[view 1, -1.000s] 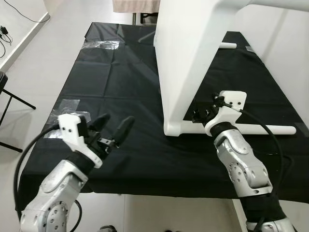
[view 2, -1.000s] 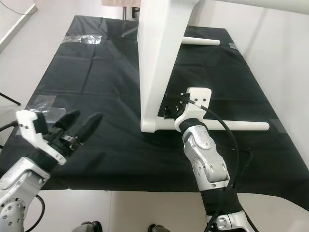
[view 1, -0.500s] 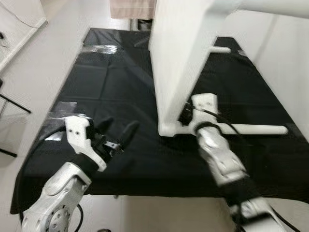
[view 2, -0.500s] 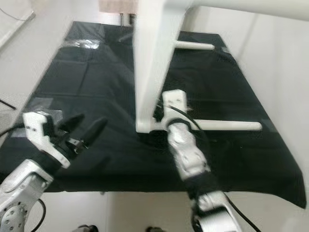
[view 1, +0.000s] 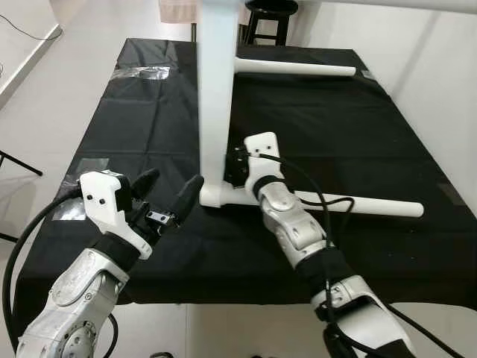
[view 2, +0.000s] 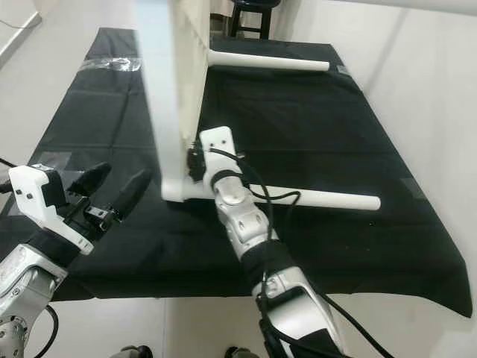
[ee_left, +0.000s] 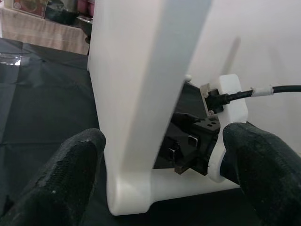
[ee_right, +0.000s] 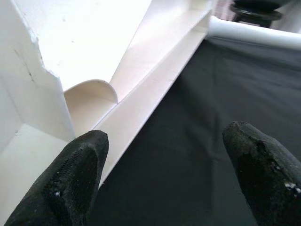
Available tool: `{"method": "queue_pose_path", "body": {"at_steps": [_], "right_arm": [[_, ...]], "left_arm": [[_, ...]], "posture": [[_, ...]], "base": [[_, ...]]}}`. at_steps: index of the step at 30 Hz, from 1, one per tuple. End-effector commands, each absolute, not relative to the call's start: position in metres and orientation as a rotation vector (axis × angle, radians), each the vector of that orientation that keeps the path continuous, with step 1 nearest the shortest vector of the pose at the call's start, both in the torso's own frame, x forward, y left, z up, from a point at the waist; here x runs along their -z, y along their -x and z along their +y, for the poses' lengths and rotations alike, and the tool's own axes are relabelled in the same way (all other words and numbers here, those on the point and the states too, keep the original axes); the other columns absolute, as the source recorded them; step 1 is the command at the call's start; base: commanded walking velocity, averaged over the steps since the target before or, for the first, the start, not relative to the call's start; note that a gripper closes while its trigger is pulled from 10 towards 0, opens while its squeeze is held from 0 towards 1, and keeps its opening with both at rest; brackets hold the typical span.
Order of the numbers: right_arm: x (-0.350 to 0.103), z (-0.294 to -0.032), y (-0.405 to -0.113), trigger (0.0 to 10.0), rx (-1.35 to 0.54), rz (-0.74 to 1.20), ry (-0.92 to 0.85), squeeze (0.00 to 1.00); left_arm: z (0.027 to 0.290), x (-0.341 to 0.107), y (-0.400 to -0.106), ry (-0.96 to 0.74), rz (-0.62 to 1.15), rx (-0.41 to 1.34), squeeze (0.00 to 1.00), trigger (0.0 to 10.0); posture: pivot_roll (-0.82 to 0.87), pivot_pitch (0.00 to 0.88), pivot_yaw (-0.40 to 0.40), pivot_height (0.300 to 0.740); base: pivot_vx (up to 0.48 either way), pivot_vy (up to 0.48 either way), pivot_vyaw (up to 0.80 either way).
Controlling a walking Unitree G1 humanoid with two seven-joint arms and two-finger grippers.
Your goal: Building children table
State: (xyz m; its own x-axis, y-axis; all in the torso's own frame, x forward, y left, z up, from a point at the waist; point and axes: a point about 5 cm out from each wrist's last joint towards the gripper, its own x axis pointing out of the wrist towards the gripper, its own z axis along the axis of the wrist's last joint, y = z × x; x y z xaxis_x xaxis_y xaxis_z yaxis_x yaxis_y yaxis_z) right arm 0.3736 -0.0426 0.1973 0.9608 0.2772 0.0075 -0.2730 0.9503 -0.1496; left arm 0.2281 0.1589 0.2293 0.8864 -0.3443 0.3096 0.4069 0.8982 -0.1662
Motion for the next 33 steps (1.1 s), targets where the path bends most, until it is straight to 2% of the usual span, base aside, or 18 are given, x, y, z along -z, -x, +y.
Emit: {"method": "queue_pose_path", "body": {"at_steps": [1,7,10,13,16,17,18,24,26,27,29,33], "right_arm": [[-0.199,-0.040,-0.374,10.0,-0.293,-0.039,0.143,0.00],[-0.199,-0.053,-0.380,10.0,-0.249,-0.034,0.156,0.00],[-0.195,-0.074,-0.386,10.0,-0.188,-0.023,0.191,0.00],[-0.192,-0.081,-0.387,10.0,-0.170,-0.014,0.203,0.00],[-0.183,-0.105,-0.387,10.0,-0.099,0.013,0.227,0.00],[-0.183,-0.105,-0.387,10.0,-0.099,0.013,0.227,0.00],[-0.185,-0.118,-0.387,10.0,-0.058,-0.007,0.201,0.00],[-0.206,-0.153,-0.381,10.0,0.022,-0.135,0.142,0.00],[-0.206,-0.153,-0.381,10.0,0.022,-0.135,0.142,0.00],[-0.214,-0.168,-0.374,10.0,0.042,-0.186,0.117,0.00],[-0.225,-0.179,-0.364,10.0,0.032,-0.250,0.091,0.00],[-0.236,-0.176,-0.353,10.0,-0.025,-0.318,0.076,0.00]], "left_arm": [[0.157,-0.232,-0.226,0.192,-0.276,0.405,0.00,10.0],[0.161,-0.236,-0.227,0.171,-0.286,0.402,0.00,10.0],[0.164,-0.239,-0.229,0.163,-0.295,0.396,0.00,10.0],[0.164,-0.239,-0.229,0.161,-0.295,0.397,0.00,10.0],[0.163,-0.239,-0.229,0.158,-0.295,0.402,0.00,10.0],[0.163,-0.239,-0.229,0.158,-0.295,0.402,0.00,10.0],[0.162,-0.239,-0.229,0.152,-0.291,0.413,0.00,10.0],[0.150,-0.239,-0.233,0.158,-0.280,0.485,0.00,10.0],[0.150,-0.239,-0.233,0.158,-0.280,0.485,0.00,10.0],[0.142,-0.237,-0.235,0.175,-0.267,0.547,0.00,10.0],[0.135,-0.233,-0.237,0.183,-0.254,0.600,0.00,10.0],[0.130,-0.232,-0.240,0.195,-0.252,0.627,0.00,10.0]], "posture": [[0.15,0.223,-0.112,0.740],[0.15,0.222,-0.114,0.740],[0.14,0.218,-0.114,0.740],[0.14,0.218,-0.114,0.740],[0.14,0.219,-0.112,0.740],[0.14,0.219,-0.112,0.740],[0.13,0.218,-0.112,0.740],[0.10,0.213,-0.108,0.740],[0.10,0.213,-0.108,0.740],[0.09,0.210,-0.101,0.740],[0.08,0.206,-0.094,0.740],[0.06,0.197,-0.082,0.740]], "base": [[0.000,0.000,0.00],[0.000,0.000,0.00],[0.000,0.000,0.00],[0.000,0.000,0.00],[0.000,0.000,0.00],[0.000,0.000,0.00],[0.000,0.000,0.00],[0.000,0.000,0.00],[0.000,0.000,0.00],[0.000,-0.450,0.00],[0.000,-0.450,0.00],[0.000,-0.450,0.00]]}}
